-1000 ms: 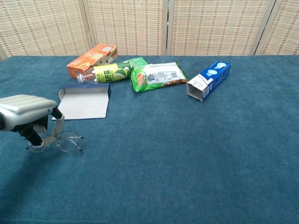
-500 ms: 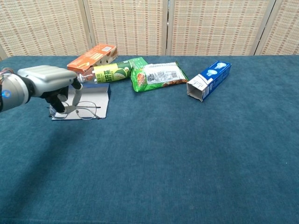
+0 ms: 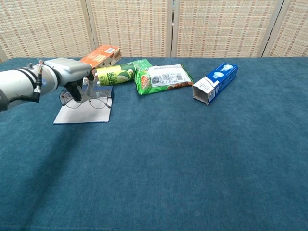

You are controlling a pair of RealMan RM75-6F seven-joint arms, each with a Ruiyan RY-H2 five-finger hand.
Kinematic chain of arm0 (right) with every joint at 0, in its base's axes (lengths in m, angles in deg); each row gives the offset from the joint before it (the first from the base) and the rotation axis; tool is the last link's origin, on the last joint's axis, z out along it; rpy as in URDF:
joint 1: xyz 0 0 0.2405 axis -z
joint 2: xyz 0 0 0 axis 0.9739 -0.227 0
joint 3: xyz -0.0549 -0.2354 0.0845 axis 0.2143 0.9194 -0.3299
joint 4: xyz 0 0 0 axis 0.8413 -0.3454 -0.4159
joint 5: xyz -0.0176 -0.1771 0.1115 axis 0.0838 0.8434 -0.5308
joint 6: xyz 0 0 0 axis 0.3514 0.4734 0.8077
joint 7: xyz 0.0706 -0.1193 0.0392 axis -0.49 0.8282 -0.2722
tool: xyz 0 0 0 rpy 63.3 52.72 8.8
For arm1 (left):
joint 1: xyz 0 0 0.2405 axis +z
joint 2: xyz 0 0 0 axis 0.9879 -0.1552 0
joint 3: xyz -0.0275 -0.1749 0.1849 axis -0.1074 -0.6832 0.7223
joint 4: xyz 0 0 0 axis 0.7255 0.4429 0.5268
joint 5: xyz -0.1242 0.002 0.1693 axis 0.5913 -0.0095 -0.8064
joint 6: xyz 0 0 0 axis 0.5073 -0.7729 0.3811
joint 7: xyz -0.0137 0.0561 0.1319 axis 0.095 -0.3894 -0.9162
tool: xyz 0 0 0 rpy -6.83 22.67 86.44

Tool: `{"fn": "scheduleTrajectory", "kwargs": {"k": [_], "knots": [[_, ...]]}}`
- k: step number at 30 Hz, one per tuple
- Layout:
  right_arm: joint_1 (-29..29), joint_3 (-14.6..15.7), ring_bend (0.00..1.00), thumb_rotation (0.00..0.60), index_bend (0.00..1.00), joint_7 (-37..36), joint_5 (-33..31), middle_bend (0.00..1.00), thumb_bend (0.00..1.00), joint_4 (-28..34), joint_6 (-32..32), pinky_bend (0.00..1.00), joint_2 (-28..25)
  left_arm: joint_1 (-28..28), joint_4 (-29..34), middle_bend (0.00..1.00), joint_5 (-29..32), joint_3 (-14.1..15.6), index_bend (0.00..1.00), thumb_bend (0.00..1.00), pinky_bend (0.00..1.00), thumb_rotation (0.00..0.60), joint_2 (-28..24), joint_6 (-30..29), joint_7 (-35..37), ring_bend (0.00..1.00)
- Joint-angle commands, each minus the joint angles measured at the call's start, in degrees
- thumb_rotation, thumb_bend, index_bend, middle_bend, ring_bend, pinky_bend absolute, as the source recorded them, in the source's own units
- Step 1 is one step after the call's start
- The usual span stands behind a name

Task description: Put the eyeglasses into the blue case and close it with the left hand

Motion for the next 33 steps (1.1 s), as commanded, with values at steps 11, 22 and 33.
{"fn": "scheduleTrajectory", "kwargs": {"k": [11, 22, 33], "knots": [[0.3, 0.0, 0.3, 0.6, 0.29, 0.4, -0.4, 0.29, 0.24, 0.4, 0.0, 0.26, -0.5, -2.9, -12.4, 1.0, 3.7, -0.2, 0.6, 0.43, 1.0, 0.6, 4.6, 5.1, -0.1, 1.0], [0.4, 0.0, 0.3, 0.6, 0.29, 0.8, -0.7, 0.29, 0.24, 0.7, -0.2, 0.26, -0.5, -3.5, -15.5, 1.0, 3.0, -0.8, 0.54, 0.42, 1.0, 0.6, 6.2, 4.8, 1.1, 1.0], [0.8, 0.0, 0.3, 0.6, 0.29, 0.6, -0.6, 0.29, 0.24, 0.6, 0.2, 0.26, -0.6, -2.6, -15.9, 1.0, 0.4, -1.7, 0.48, 0.31, 1.0, 0.6, 7.4, 1.4, 2.7, 1.0]]}}
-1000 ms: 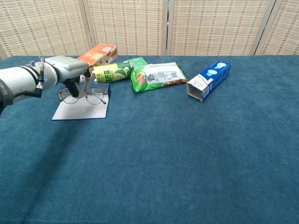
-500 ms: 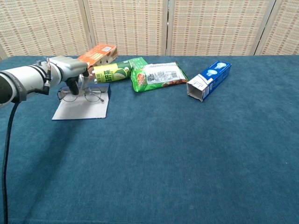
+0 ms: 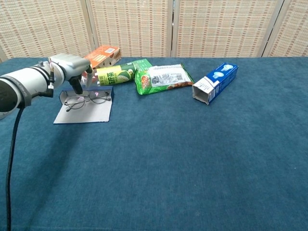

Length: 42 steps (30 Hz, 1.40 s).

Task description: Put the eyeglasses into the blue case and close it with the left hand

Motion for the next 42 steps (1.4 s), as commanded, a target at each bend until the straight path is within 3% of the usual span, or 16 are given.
{"fn": "scheduleTrajectory", "kwargs": {"k": [1, 8, 10, 14, 18, 29, 42], "knots": [[0.1, 0.0, 0.3, 0.6, 0.29, -0.1, 0.0, 0.29, 0.24, -0.1, 0.2, 0.26, 0.0, 0.3, 0.1, 1.0, -0.6, -0.4, 0.48, 0.31, 1.0, 0.6, 0.1, -0.5, 0.7, 1.0], [0.2, 0.0, 0.3, 0.6, 0.29, -0.4, 0.2, 0.29, 0.24, -0.4, 0.2, 0.26, 0.2, 1.2, 0.8, 1.0, -2.4, -2.2, 0.43, 0.31, 1.0, 0.6, -0.2, -1.9, 3.8, 1.0], [0.3, 0.1, 0.3, 0.6, 0.29, -0.5, 0.1, 0.29, 0.24, -0.5, 0.3, 0.26, 0.2, 1.1, 1.1, 1.0, -1.4, -2.5, 0.42, 0.37, 1.0, 0.6, -0.8, -0.7, 3.1, 1.0], [0.5, 0.1, 0.3, 0.6, 0.29, -0.4, 0.0, 0.29, 0.24, -0.6, 0.3, 0.26, 0.2, 0.7, 0.9, 1.0, 1.1, -3.0, 0.41, 0.62, 1.0, 0.599, -1.0, 0.8, 1.5, 1.0], [0.6, 0.1, 0.3, 0.6, 0.29, -0.4, -0.2, 0.29, 0.24, -0.5, 0.4, 0.26, 0.1, 0.3, 0.3, 1.0, 3.1, -3.1, 0.39, 0.72, 1.0, 0.55, -0.8, 1.6, -0.2, 1.0], [0.5, 0.0, 0.3, 0.6, 0.29, 0.2, -0.5, 0.29, 0.24, -0.1, -0.1, 0.26, 0.1, -1.4, -2.3, 1.0, 10.1, -4.5, 0.32, 0.74, 1.0, 0.496, 0.0, 4.4, -3.4, 1.0], [0.6, -0.1, 0.3, 0.6, 0.29, 0.7, -1.0, 0.29, 0.24, 0.2, -0.5, 0.26, -0.1, -3.9, -8.5, 1.0, 12.3, -5.2, 0.3, 0.74, 1.0, 0.513, 3.4, 6.8, -4.1, 1.0]]}}
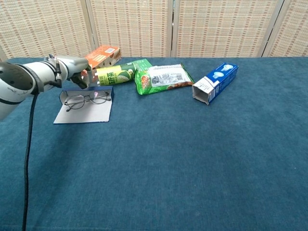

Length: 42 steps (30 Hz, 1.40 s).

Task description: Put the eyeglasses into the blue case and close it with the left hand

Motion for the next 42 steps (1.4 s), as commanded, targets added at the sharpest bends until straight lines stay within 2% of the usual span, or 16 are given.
{"fn": "scheduleTrajectory", "kwargs": {"k": [1, 11, 16, 21, 24, 30, 35, 42], "knots": [[0.1, 0.0, 0.3, 0.6, 0.29, 0.1, -0.1, 0.29, 0.24, 0.0, 0.0, 0.26, 0.0, -0.7, -1.7, 1.0, 0.5, -0.1, 0.3, 0.74, 1.0, 0.509, 1.1, 0.8, -0.4, 1.0], [0.1, -0.1, 0.3, 0.6, 0.29, -0.2, -0.3, 0.29, 0.24, -0.3, -0.2, 0.26, 0.0, -1.6, -4.0, 1.0, 1.4, 0.3, 0.31, 0.74, 1.0, 0.484, 2.5, 2.5, -2.4, 1.0], [0.1, -0.1, 0.3, 0.6, 0.29, -0.4, -0.4, 0.29, 0.24, -0.5, -0.3, 0.26, 0.1, -1.4, -2.4, 1.0, 2.3, 0.5, 0.32, 0.74, 1.0, 0.418, 1.9, 2.0, -3.6, 1.0], [0.0, -0.1, 0.3, 0.6, 0.29, -0.6, -0.1, 0.29, 0.24, -0.6, -0.3, 0.26, 0.3, -0.5, 1.2, 1.0, 3.1, 1.2, 0.32, 0.74, 1.0, 0.415, 0.6, 0.1, -4.8, 1.0], [-0.1, -0.1, 0.3, 0.6, 0.29, -0.6, 0.1, 0.29, 0.24, -0.7, -0.3, 0.26, 0.3, 0.5, 4.2, 1.0, 3.6, 1.6, 0.32, 0.74, 1.0, 0.42, -0.6, -1.6, -5.0, 1.0], [0.0, 0.0, 0.3, 0.6, 0.29, -0.8, 0.5, 0.29, 0.24, -0.7, 0.0, 0.26, 0.5, 2.3, 8.8, 1.0, 5.7, 2.5, 0.32, 0.74, 1.0, 0.495, -3.2, -4.3, -6.3, 1.0], [0.0, 0.0, 0.3, 0.6, 0.29, -0.8, 0.9, 0.29, 0.23, -0.8, 0.1, 0.26, 0.7, 3.9, 12.9, 1.0, 7.2, 3.2, 0.33, 0.74, 1.0, 0.516, -5.4, -5.7, -6.5, 1.0], [-0.3, 0.0, 0.3, 0.6, 0.29, -0.8, 1.4, 0.29, 0.23, -0.8, 0.1, 0.26, 0.8, 5.5, 19.7, 1.0, 7.1, 4.9, 0.33, 0.74, 1.0, 0.514, -8.2, -7.9, -6.2, 1.0]]}}
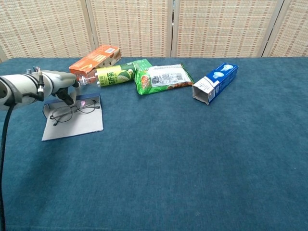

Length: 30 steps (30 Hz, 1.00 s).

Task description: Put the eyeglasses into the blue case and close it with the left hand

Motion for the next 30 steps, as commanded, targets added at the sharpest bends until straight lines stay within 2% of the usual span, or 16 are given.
{"fn": "scheduleTrajectory", "kwargs": {"k": [1, 13, 18, 20, 22, 23, 25, 27, 30], "knots": [[0.0, 0.0, 0.3, 0.6, 0.29, 0.0, 0.1, 0.29, 0.23, 0.1, 0.1, 0.26, 0.0, 0.9, 3.1, 1.0, 0.0, 0.9, 0.33, 0.74, 1.0, 0.514, -1.4, -1.5, 0.2, 1.0], [-0.2, 0.0, 0.3, 0.6, 0.29, 0.0, 0.3, 0.29, 0.23, 0.1, 0.1, 0.26, 0.2, 3.1, 15.0, 1.0, -3.0, 3.4, 0.32, 0.74, 1.0, 0.462, -5.5, -6.7, 1.8, 1.0], [-0.5, 0.0, 0.3, 0.6, 0.29, 0.0, 0.5, 0.29, 0.23, 0.0, -0.2, 0.26, 0.3, 3.8, 18.7, 1.0, -6.5, 4.7, 0.32, 0.73, 1.0, 0.406, -6.9, -8.8, 2.7, 1.0], [-0.6, -0.1, 0.3, 0.6, 0.29, 0.1, 0.5, 0.29, 0.23, 0.1, -0.3, 0.26, 0.3, 4.2, 19.1, 1.0, -8.7, 5.1, 0.32, 0.73, 1.0, 0.432, -7.4, -9.1, 3.8, 1.0], [-0.6, -0.1, 0.3, 0.6, 0.29, 0.1, 0.5, 0.29, 0.23, 0.1, -0.3, 0.26, 0.3, 4.8, 19.7, 1.0, -11.4, 5.3, 0.31, 0.71, 1.0, 0.519, -8.2, -9.6, 5.3, 1.0], [-0.7, -0.2, 0.3, 0.6, 0.29, 0.1, 0.5, 0.29, 0.23, 0.1, -0.3, 0.26, 0.3, 5.1, 20.1, 1.0, -12.6, 5.4, 0.29, 0.68, 1.0, 0.568, -8.7, -9.7, 6.1, 1.0], [-0.8, -0.1, 0.3, 0.6, 0.29, 0.2, 0.4, 0.29, 0.23, 0.1, -0.5, 0.26, 0.4, 6.0, 21.5, 1.0, -15.7, 5.8, 0.27, 0.58, 1.0, 0.6, -9.8, -10.5, 8.0, 1.0], [-1.0, -0.1, 0.3, 0.6, 0.29, 0.1, 0.4, 0.29, 0.23, 0.0, -0.8, 0.26, 0.6, 6.8, 23.0, 1.0, -18.7, 6.5, 0.22, 0.43, 1.0, 0.6, -10.9, -11.3, 9.3, 1.0], [-1.2, -0.2, 0.3, 0.6, 0.29, 0.1, 0.5, 0.29, 0.23, 0.0, -0.9, 0.26, 0.7, 8.5, 25.6, 1.0, -24.0, 8.4, 0.13, 0.29, 1.0, 0.6, -12.7, -12.7, 11.0, 1.0]]}}
